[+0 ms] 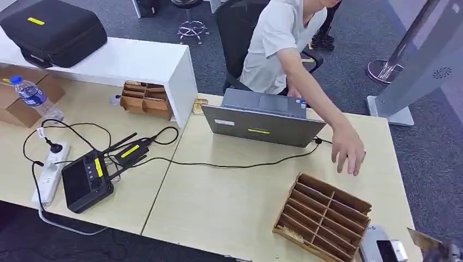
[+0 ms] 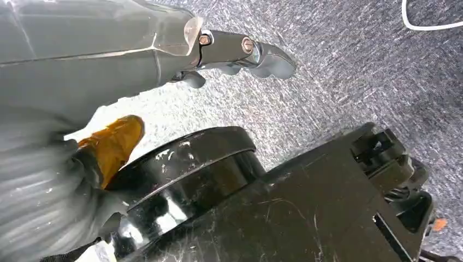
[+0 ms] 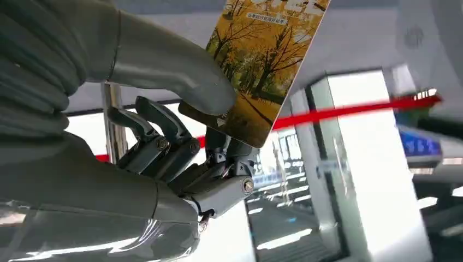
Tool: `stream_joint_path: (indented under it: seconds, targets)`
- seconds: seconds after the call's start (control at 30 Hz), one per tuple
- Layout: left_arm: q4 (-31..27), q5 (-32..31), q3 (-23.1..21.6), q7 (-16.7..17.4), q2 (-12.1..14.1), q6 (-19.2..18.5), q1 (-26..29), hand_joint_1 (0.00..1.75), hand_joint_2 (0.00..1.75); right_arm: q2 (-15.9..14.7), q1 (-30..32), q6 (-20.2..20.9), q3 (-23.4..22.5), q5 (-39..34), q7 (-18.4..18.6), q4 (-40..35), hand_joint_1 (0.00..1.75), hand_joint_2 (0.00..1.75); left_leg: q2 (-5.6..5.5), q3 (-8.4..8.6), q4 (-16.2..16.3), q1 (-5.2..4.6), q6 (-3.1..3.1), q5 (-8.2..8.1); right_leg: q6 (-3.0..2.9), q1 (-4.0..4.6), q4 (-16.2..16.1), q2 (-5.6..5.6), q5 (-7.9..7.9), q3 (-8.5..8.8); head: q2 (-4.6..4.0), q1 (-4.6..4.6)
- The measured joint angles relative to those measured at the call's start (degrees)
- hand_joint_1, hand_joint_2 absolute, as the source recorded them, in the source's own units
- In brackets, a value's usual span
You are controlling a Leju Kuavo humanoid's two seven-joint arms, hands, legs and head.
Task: Pass the card to the sensor for recognition and then transmit it.
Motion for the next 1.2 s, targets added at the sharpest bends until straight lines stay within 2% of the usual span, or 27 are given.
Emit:
stream_joint_path:
  seconds: [0.07, 0.27, 0.47, 0.67, 0.87, 1.1, 1.2]
  targets:
    - [0.0, -0.1, 0.0, 0.2, 0.0, 0.0, 0.0, 0.00, 1.75, -2.4, -0.8, 1.0, 2.0, -0.3, 1.9, -3.4, 1.75, 1.75, 0.01, 0.06, 0.0, 0.00, 0.00, 0.00, 0.01, 0.00, 0.0, 0.01, 0.01, 0.01, 0.00, -0.02]
    - [0.1, -1.5, -0.2, 0.2, 0.0, 0.0, 0.0, 0.00, 1.75, -8.4, -3.3, 0.4, 6.4, -2.3, 5.1, -9.7, 1.75, 1.75, 0.01, 0.01, 0.0, 0.00, 0.00, 0.00, 0.01, 0.00, 0.0, -0.01, 0.03, 0.02, 0.00, -0.04]
    - [0.1, -3.1, -1.0, 0.3, 0.0, -0.1, -0.2, 0.00, 1.75, -16.1, -14.7, 3.7, 10.6, -1.0, 8.6, -10.8, 1.75, 1.75, 0.25, 0.12, 0.0, 0.00, 0.01, 0.02, 0.01, 0.01, 0.0, 0.22, 0.13, 0.01, 0.00, -0.02]
    - [0.2, -3.8, -1.7, 0.4, 0.0, -0.2, -0.2, 0.00, 1.75, -19.6, -20.9, 4.7, 13.6, 0.3, 10.0, -9.5, 1.75, 1.75, 0.08, 0.02, 0.0, 0.00, 0.02, 0.09, 0.03, 0.01, 0.0, 0.12, 0.14, 0.02, 0.00, -0.04]
    - [0.3, -5.1, -2.9, 0.3, 0.0, -0.6, -0.3, 0.00, 1.75, -22.4, -32.6, 8.5, 19.6, 6.7, 13.2, -1.1, 1.75, 1.75, 0.17, 0.06, 0.0, 0.00, 0.01, 0.11, 0.02, 0.01, 0.0, 0.20, 0.16, 0.02, 0.00, -0.02]
    - [0.4, -6.0, -4.5, -0.2, 0.0, -0.9, -0.6, 0.00, 1.75, -22.4, -46.9, 10.0, 28.9, 13.9, 16.6, 14.4, 1.75, 1.75, -0.02, 0.05, 0.0, 0.00, -0.04, 0.26, 0.02, 0.00, 0.1, 0.04, 0.21, -0.01, 0.00, -0.07]
    - [0.4, -6.1, -4.7, -0.2, 0.0, -1.0, -0.7, 0.00, 1.75, -22.3, -49.9, 9.8, 31.7, 14.3, 17.1, 18.6, 1.75, 1.75, -0.19, 0.02, 0.1, 0.01, -0.04, 0.26, 0.04, 0.01, 0.1, -0.12, 0.19, 0.00, 0.00, -0.04]
